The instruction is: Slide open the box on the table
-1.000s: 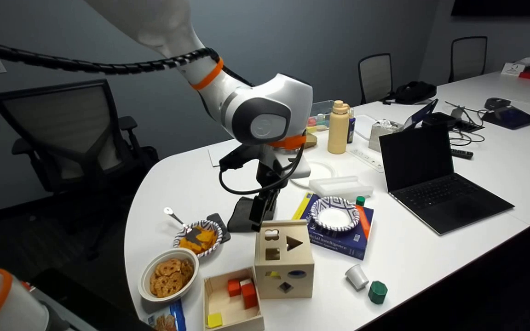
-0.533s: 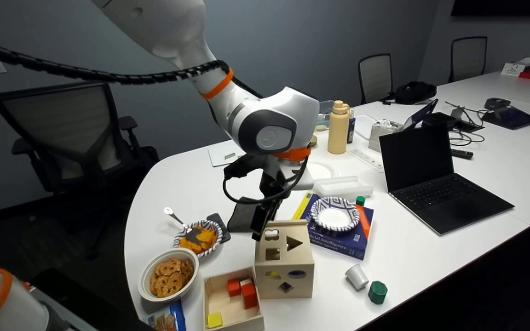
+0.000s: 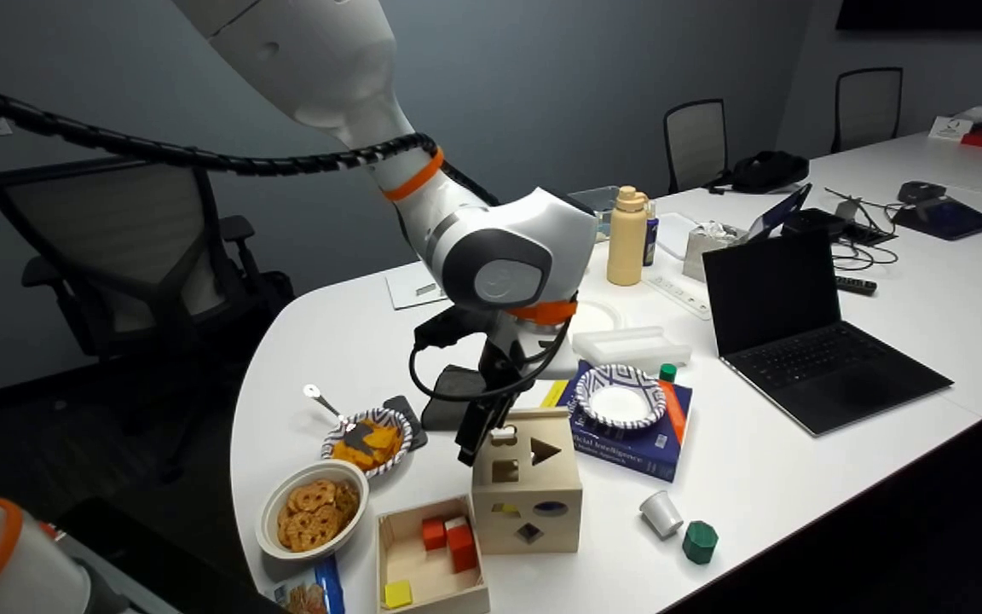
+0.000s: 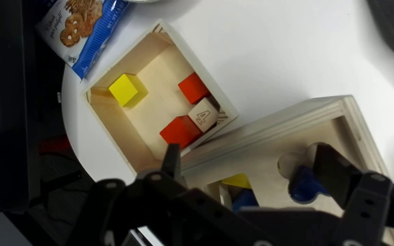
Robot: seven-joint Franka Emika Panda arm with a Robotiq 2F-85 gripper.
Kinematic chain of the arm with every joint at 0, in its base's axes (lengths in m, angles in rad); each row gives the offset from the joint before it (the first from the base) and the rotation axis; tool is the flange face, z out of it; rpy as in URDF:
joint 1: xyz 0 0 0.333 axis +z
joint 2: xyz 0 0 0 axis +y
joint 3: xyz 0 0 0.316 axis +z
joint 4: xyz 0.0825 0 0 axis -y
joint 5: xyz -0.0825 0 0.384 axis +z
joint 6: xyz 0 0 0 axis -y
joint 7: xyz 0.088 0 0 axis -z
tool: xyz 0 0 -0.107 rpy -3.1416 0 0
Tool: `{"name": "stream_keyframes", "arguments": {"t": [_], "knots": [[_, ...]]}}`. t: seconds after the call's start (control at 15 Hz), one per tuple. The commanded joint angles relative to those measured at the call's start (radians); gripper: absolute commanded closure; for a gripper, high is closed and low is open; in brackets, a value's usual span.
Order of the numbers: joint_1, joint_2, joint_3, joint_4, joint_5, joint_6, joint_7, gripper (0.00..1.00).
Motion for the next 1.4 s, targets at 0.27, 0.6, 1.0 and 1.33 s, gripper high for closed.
{"name": "stream_keyframes", "arguments": {"t": [0.27,0.6,1.0,1.33], "knots": [[0.018,0.049,-0.015,0.013,0.023,0.01,-0.009,0.0],[0.023,0.047,-0.022,0.016,0.014,0.026,-0.003,0.0],[0.021,0.059,-0.038,0.028,0.008,0.023,0.0,0.0],[0.026,0.076,-0.041,0.053,0.005,0.045,0.005,0.0]]}}
